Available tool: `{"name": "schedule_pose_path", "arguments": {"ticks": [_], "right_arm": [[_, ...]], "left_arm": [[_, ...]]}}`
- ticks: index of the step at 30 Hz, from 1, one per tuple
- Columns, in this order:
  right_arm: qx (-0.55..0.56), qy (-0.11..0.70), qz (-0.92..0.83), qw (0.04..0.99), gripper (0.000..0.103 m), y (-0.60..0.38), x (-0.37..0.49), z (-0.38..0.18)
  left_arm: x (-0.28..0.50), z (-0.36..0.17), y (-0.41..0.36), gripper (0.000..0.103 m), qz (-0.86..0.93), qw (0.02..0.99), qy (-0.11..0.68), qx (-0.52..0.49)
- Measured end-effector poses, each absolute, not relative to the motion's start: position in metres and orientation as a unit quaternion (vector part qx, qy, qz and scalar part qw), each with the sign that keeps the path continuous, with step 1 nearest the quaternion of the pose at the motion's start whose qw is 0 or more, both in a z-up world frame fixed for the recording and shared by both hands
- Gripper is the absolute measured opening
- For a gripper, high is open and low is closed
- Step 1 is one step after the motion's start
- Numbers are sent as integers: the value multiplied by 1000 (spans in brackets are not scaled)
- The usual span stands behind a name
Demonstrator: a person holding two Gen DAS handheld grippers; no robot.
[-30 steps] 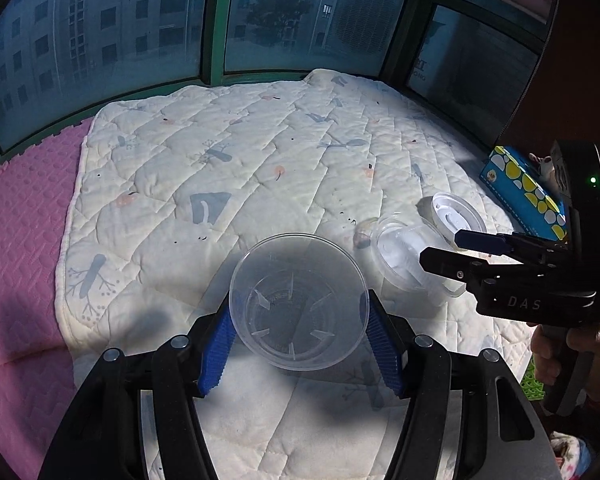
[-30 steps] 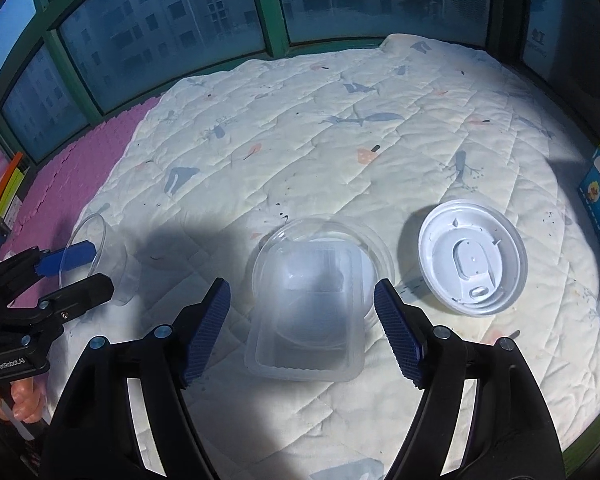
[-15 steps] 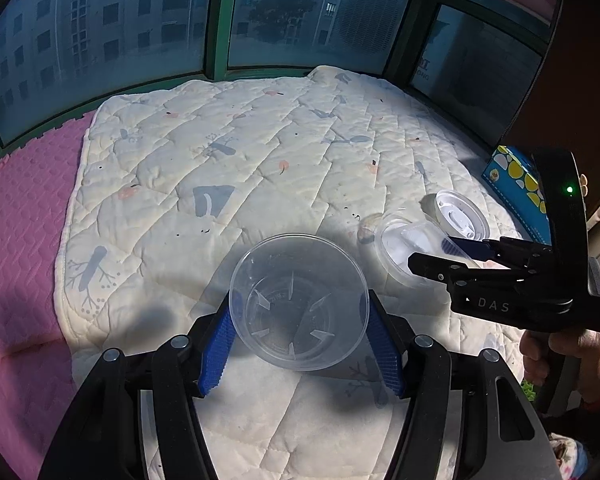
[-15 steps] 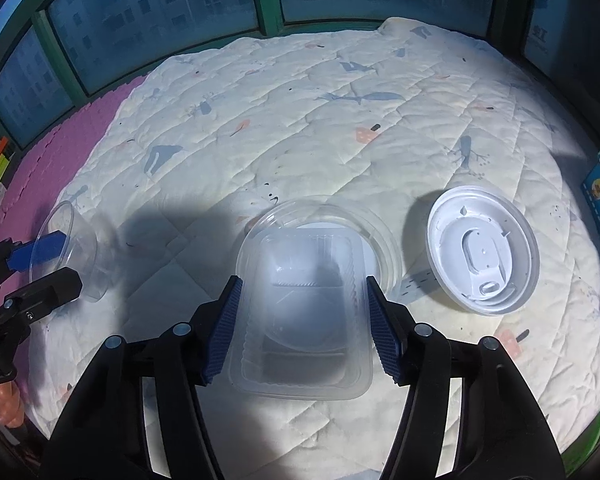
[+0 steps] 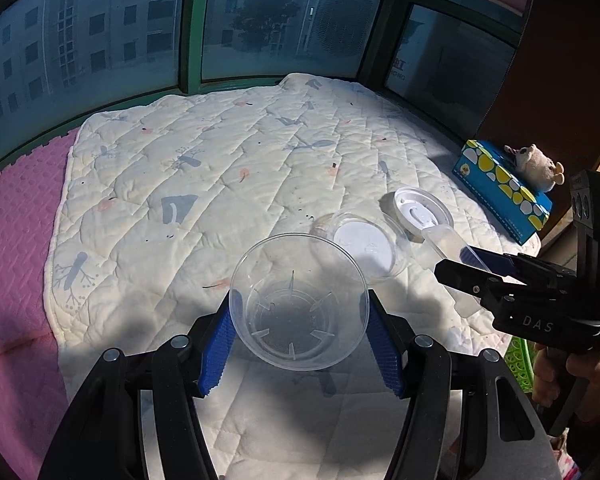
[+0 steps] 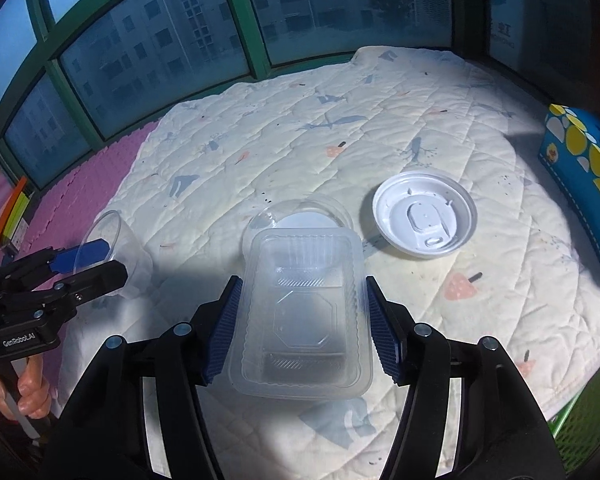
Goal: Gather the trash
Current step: 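Carry the clear cup and clear container over the green wastebasket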
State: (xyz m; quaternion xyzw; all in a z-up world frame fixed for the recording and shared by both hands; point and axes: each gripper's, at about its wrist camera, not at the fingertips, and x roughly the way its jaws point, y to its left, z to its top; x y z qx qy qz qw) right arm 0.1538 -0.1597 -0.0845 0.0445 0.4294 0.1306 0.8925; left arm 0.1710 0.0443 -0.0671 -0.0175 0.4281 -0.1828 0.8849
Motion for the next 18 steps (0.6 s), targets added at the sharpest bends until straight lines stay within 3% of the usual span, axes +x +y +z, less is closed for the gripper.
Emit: {"name": "schedule_pose_path", "arguments": {"ticks": [18], "right_arm": [[99,388,60,914,60,-248,60,-71]], "left_arm": [[121,-63,-53,59,-266,863,430,12]]}}
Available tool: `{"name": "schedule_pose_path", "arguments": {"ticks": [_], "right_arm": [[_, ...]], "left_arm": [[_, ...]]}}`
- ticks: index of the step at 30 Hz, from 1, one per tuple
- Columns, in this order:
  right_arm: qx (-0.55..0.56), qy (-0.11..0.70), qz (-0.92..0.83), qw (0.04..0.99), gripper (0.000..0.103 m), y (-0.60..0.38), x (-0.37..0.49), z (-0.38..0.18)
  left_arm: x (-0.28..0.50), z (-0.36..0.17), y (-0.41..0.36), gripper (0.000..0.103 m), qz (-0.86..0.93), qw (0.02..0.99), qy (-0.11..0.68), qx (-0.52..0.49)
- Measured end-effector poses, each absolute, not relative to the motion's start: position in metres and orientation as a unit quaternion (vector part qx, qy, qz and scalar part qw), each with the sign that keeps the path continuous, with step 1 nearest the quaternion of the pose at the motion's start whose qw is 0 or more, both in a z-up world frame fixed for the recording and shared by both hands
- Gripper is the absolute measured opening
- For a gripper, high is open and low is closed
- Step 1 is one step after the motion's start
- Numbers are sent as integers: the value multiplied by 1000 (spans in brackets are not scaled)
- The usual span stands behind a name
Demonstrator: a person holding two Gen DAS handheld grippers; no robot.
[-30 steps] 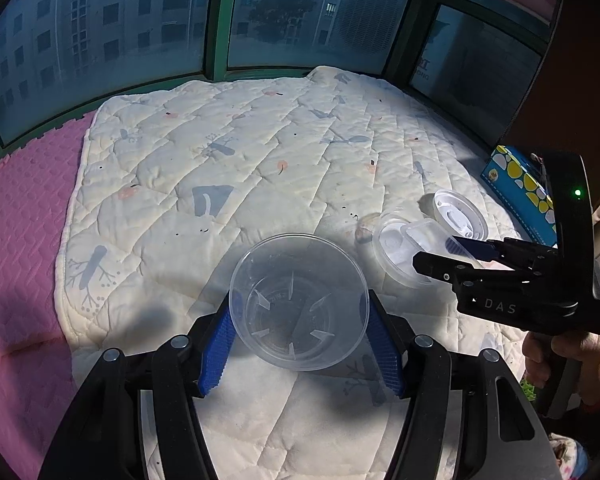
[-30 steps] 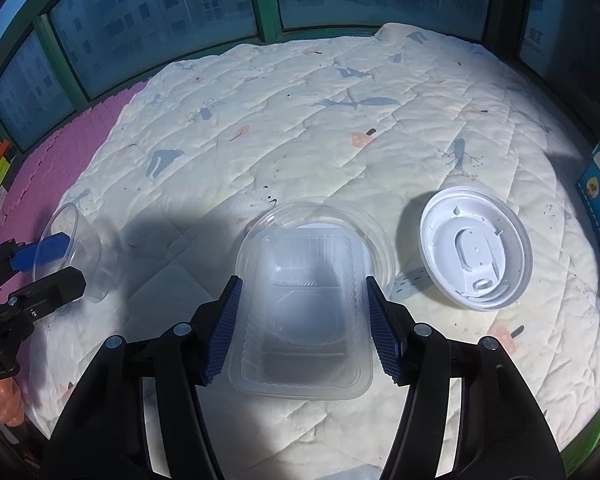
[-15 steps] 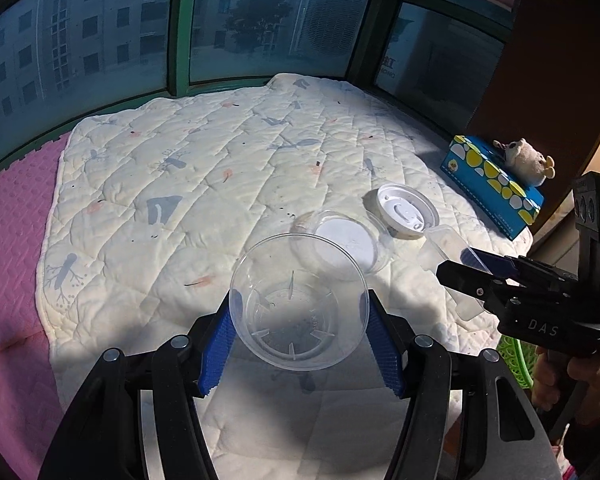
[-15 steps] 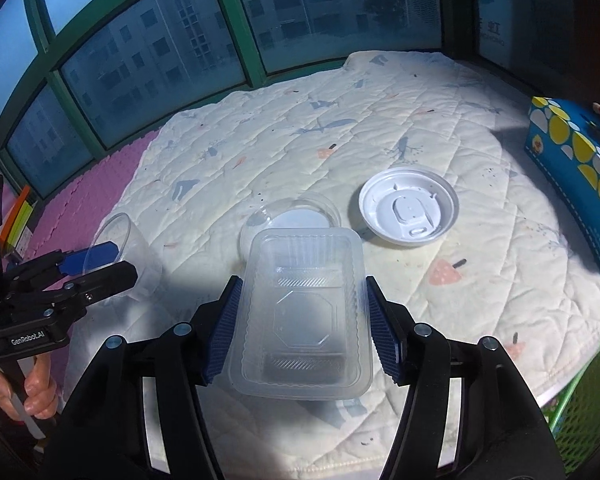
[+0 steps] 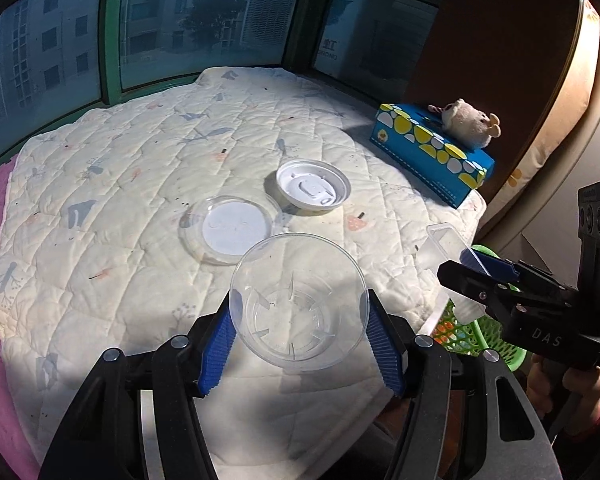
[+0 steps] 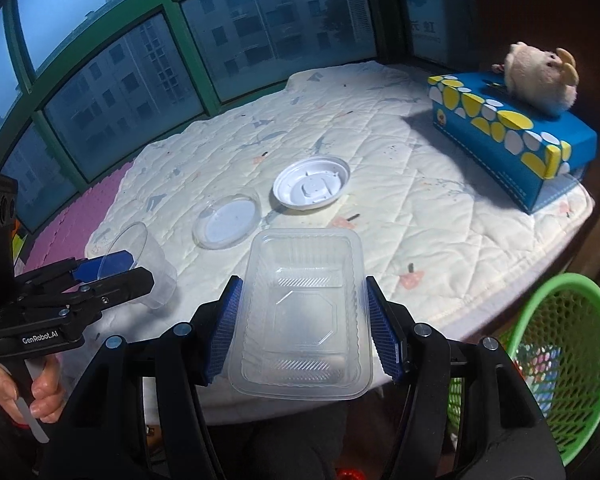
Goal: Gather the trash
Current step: 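Carry the clear cup and clear container over the green wastebasket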
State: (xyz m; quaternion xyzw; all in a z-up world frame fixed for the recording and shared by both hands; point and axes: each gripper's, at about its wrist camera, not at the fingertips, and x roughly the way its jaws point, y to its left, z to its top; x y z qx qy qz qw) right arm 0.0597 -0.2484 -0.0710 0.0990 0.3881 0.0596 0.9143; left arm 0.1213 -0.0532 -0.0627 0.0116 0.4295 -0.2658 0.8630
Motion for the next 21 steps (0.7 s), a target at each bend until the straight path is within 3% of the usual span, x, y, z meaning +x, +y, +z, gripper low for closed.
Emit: {"name": "schedule_pose_path", "arguments": {"ticks": [21], "right_arm": [[156,378,-84,909,61,-386,-32,-88]], "left_arm": [[81,-67,-186,59,-366,820,434,69]]}}
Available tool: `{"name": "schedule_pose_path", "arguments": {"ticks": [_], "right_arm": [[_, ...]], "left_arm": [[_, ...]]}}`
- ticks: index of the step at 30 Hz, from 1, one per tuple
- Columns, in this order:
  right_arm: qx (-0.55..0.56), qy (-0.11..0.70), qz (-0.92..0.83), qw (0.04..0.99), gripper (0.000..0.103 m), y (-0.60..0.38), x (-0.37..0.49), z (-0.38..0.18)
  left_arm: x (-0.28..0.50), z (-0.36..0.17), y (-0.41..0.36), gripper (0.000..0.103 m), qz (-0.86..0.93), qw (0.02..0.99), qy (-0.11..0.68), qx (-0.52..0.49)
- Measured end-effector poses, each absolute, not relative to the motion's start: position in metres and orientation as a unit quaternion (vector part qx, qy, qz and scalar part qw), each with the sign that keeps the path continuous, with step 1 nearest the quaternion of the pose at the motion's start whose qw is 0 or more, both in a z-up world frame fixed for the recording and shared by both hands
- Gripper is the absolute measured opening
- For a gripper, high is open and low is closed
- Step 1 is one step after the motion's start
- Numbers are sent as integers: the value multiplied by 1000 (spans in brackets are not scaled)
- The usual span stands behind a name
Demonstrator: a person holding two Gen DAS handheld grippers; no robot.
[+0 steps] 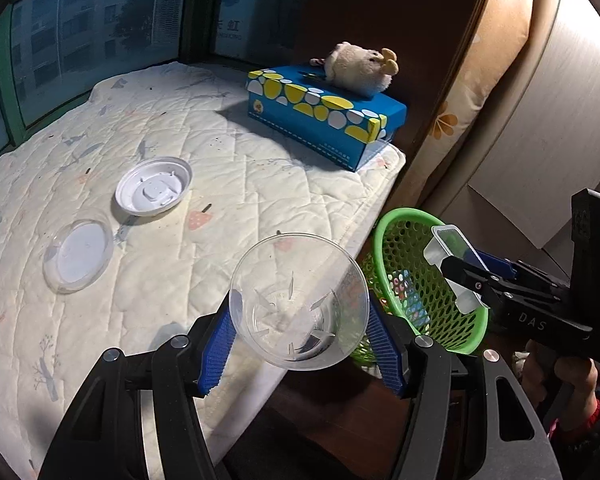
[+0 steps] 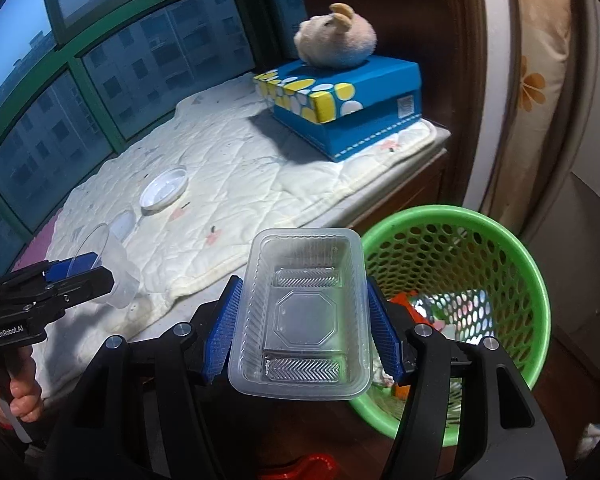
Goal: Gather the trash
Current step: 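Carry the clear cup and clear container over the green wastebasket, then open the right gripper to drop the container while the left gripper drops the clear cup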
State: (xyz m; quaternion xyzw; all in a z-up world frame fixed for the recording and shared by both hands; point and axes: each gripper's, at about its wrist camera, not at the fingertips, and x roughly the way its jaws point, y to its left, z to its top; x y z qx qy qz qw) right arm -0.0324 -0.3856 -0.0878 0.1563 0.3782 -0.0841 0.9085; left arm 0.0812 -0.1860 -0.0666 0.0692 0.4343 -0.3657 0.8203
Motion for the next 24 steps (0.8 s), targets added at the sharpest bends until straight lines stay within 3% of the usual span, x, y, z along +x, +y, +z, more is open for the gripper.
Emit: {"name": "schedule_pose_path", "arguments": {"ticks": [20,24], "right_arm": [[199,402,-173,877,62,-471,-67,-129],[208,400,-180,874,68,-479,-71,-132]], "left_arm": [[70,-75,-258,59,-404,790,451,100],[69,-76,-272,59,-412,784,453,106]]}}
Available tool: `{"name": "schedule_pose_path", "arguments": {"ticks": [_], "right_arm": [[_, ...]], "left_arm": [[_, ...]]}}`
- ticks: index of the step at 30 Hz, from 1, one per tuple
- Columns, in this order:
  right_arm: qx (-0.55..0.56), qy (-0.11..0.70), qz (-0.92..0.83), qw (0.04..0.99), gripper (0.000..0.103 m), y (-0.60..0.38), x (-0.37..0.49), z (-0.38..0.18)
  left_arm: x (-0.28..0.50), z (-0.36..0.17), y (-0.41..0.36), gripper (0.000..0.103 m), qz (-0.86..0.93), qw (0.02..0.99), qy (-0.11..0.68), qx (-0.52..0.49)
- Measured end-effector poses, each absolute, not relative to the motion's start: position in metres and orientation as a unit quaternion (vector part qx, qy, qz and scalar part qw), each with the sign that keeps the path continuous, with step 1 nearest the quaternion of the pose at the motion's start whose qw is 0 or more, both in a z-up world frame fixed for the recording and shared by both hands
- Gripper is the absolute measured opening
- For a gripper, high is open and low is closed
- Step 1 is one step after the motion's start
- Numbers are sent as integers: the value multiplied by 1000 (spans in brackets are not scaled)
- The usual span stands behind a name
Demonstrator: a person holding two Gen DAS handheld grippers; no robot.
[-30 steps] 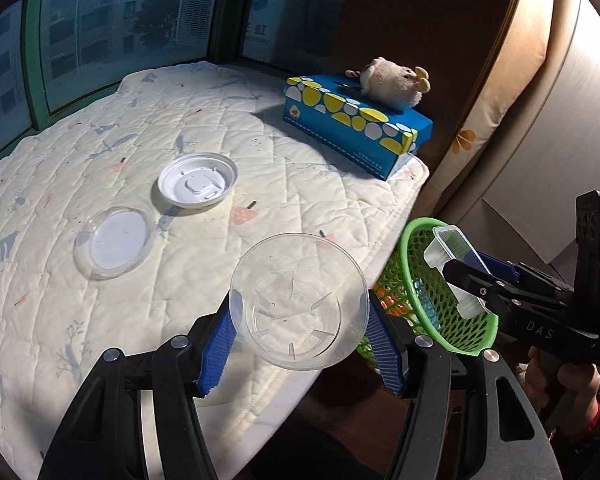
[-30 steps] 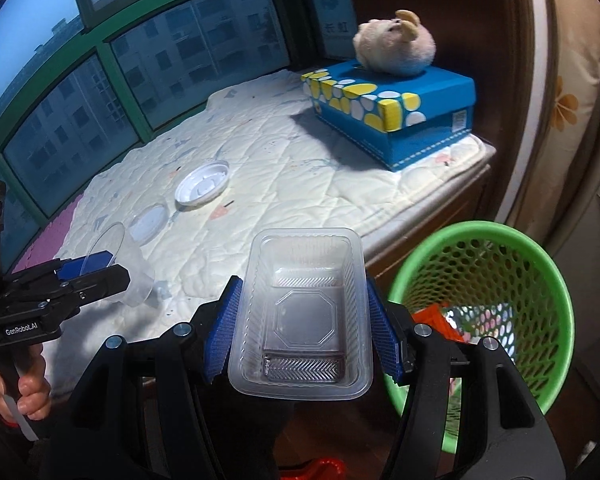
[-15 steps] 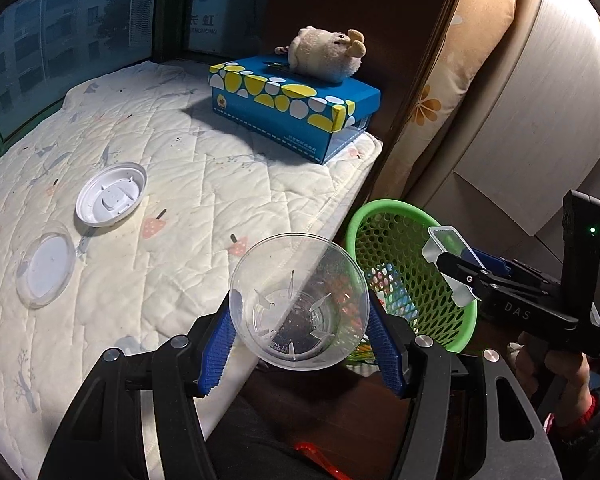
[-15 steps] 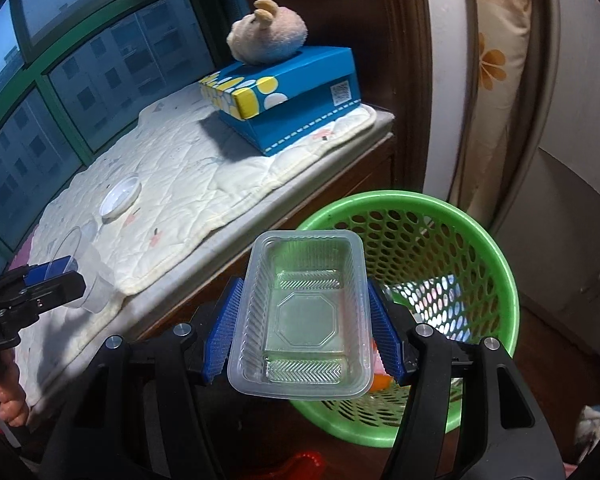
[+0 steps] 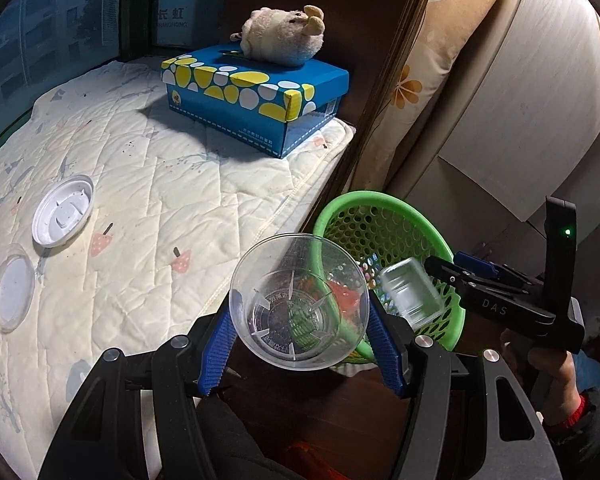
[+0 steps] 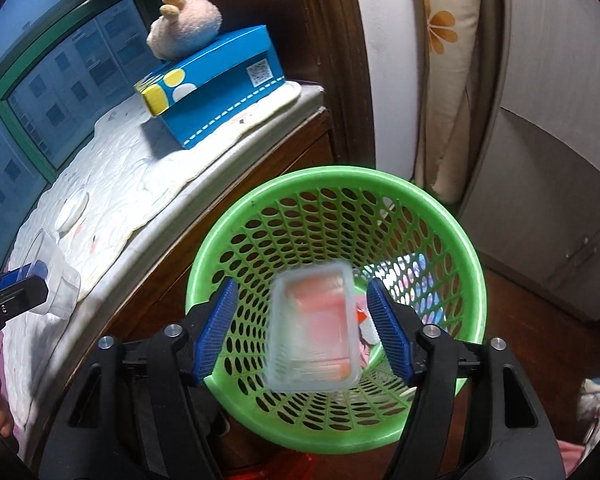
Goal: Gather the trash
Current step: 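Open the right gripper to drop the container while the left gripper drops the clear cup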
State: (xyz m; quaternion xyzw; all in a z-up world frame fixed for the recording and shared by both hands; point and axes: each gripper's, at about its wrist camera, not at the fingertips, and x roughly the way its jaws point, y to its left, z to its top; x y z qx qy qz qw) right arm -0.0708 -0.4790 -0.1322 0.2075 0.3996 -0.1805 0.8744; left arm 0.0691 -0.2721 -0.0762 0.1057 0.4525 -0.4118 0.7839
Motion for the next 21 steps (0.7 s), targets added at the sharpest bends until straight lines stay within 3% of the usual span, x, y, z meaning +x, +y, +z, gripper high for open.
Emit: {"name": "schedule_pose_path", "arguments": {"ticks": [21], "right_arm": [[216,368,-198,882,72,-492,-112,-115]], "left_arm": [[47,-107,-360,60,-455,741,474,137]]}}
